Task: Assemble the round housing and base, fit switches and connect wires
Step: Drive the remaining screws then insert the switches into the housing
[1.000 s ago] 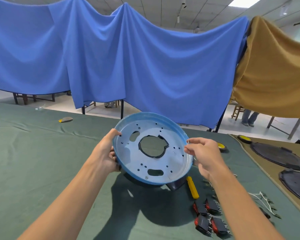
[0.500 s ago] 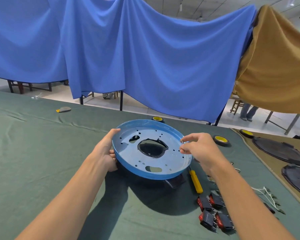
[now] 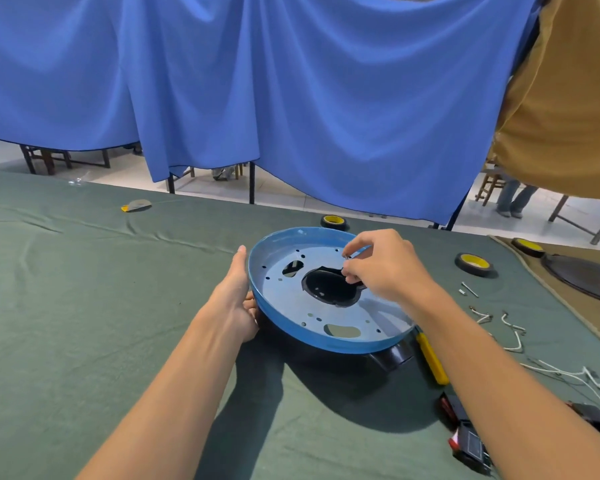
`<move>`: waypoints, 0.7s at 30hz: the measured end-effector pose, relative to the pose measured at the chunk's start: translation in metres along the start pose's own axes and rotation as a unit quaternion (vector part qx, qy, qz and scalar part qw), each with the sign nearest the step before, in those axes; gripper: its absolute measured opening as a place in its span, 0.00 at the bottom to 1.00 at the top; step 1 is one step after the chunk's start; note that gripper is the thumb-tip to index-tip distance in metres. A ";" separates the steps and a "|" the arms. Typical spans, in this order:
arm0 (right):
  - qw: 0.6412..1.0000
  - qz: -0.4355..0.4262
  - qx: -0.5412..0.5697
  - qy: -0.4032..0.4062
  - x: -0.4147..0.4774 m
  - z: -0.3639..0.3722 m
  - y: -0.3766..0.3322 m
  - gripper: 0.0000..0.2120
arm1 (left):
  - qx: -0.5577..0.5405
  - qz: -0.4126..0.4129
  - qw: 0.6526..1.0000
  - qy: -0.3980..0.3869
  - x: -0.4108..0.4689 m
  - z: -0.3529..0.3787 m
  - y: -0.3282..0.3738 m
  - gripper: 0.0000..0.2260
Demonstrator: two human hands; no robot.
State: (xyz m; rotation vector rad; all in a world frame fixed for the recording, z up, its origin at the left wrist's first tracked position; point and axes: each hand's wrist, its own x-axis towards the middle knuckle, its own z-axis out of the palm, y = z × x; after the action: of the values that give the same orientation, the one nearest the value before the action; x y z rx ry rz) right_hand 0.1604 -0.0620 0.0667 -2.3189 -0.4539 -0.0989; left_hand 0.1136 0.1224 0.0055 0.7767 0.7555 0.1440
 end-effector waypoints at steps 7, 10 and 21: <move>0.987 -0.070 0.107 -0.097 0.015 0.018 -0.027 0.01 | 0.006 0.011 1.000 -0.001 0.001 0.001 -0.003 0.11; 0.989 -0.096 0.068 -0.084 0.025 0.033 -0.035 0.01 | -0.001 0.003 1.000 0.005 0.003 0.001 -0.003 0.11; 0.985 -0.140 0.030 -0.097 0.048 0.067 -0.043 0.01 | 0.047 0.006 0.998 0.047 0.009 0.002 -0.004 0.13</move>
State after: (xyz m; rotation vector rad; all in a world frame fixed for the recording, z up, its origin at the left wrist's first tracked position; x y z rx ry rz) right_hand 0.1855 0.0269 0.0574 -2.2025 -0.8695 0.0043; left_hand 0.1215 0.1216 -0.0014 0.8677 0.8524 0.1580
